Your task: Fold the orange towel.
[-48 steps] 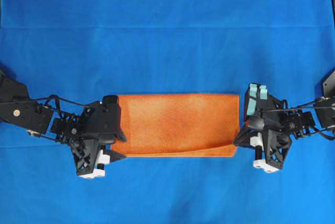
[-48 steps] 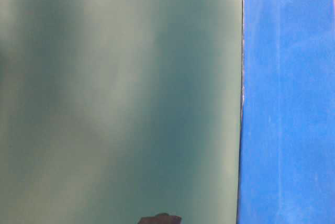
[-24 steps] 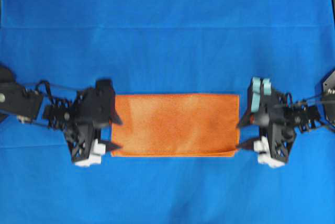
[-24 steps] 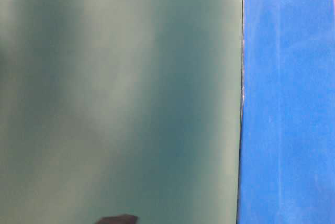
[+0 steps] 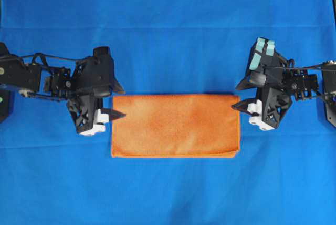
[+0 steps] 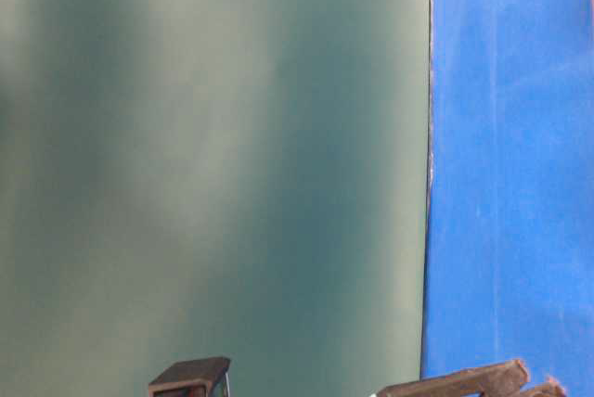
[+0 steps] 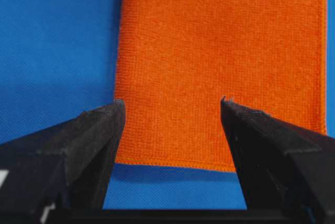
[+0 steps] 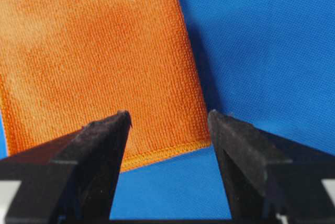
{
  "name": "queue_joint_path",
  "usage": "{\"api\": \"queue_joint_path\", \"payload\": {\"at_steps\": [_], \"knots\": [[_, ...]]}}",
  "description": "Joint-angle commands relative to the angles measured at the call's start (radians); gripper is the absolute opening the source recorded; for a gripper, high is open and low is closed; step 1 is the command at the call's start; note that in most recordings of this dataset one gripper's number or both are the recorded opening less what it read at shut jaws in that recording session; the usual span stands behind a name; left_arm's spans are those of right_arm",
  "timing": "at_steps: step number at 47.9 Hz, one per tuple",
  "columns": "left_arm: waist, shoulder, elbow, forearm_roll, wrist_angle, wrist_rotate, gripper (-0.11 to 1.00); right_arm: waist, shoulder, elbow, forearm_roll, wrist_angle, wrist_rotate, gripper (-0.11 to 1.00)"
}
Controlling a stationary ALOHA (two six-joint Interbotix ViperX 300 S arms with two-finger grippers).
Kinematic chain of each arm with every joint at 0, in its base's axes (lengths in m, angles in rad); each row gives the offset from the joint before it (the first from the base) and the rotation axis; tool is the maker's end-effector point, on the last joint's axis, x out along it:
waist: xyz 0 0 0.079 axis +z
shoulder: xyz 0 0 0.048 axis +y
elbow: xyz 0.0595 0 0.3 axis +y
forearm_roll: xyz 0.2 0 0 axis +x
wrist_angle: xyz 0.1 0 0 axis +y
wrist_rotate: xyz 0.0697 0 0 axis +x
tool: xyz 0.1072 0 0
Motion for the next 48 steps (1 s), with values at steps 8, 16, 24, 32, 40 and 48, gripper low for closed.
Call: {"api": "queue_joint_path", "payload": {"at_steps": [8,16,24,32,40,48], "knots": [[0.029,0.071,0.003,0.002,-0.061,0.003,0.66,-0.052,0.086,-0.008,-0.015,-0.028,-0.002,0.63],[0.055,0.15,0.017,0.002,-0.103,0.003,0.65,-0.074,0.175,-0.009,-0.032,-0.069,-0.002,0.63],[0.067,0.198,0.026,0.002,-0.107,0.003,0.6,-0.074,0.23,-0.005,-0.031,-0.083,0.005,0.63],[0.067,0.201,0.028,0.002,-0.107,0.002,0.43,-0.074,0.239,-0.005,-0.028,-0.083,0.008,0.61],[0.066,0.198,0.026,0.002,-0.097,-0.008,0.32,-0.067,0.239,-0.005,-0.029,-0.083,0.006,0.59],[0.051,0.198,0.006,0.0,-0.021,-0.009,0.24,-0.041,0.238,-0.009,-0.032,-0.083,-0.005,0.35]]}}
